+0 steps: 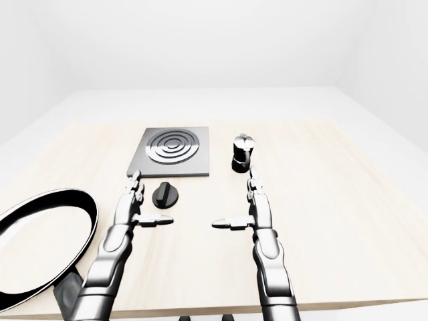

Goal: Turn on the stove.

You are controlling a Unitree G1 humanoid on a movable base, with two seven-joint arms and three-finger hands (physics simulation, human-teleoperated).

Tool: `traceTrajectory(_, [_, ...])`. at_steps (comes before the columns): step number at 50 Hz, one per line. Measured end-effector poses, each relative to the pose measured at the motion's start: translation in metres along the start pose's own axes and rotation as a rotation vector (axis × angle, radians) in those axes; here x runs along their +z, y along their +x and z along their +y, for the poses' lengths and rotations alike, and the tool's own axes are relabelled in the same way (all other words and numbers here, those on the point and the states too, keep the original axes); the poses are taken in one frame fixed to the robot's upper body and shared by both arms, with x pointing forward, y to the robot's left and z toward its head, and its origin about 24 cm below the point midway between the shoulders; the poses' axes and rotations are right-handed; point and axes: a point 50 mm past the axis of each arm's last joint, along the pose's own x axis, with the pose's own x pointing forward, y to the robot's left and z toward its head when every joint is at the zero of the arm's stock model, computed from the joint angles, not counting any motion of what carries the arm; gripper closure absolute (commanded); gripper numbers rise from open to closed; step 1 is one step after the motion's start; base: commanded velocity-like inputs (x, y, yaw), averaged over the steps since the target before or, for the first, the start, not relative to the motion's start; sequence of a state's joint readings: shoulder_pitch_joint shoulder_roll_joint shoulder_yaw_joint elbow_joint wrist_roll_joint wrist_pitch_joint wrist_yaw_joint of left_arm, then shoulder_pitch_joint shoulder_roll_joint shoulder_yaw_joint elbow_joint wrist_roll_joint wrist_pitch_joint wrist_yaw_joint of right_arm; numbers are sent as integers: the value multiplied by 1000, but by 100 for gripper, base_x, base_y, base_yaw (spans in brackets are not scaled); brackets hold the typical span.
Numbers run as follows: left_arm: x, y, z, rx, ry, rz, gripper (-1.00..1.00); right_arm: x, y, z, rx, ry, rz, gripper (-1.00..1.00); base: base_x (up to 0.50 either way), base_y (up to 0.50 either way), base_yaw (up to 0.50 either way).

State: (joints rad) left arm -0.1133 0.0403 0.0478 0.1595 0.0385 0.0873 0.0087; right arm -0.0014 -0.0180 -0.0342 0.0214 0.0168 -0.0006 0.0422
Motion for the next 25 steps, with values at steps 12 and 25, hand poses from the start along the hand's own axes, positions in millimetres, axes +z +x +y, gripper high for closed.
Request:
traceTrajectory(12, [-4,3,-2,-9,24,22,-100,0,0,0,1,-1,0,-100,0,0,0])
traceTrajectory(25, [-8,6,-3,-18,41,44,-100,0,0,0,2,-1,0,-100,0,0,0])
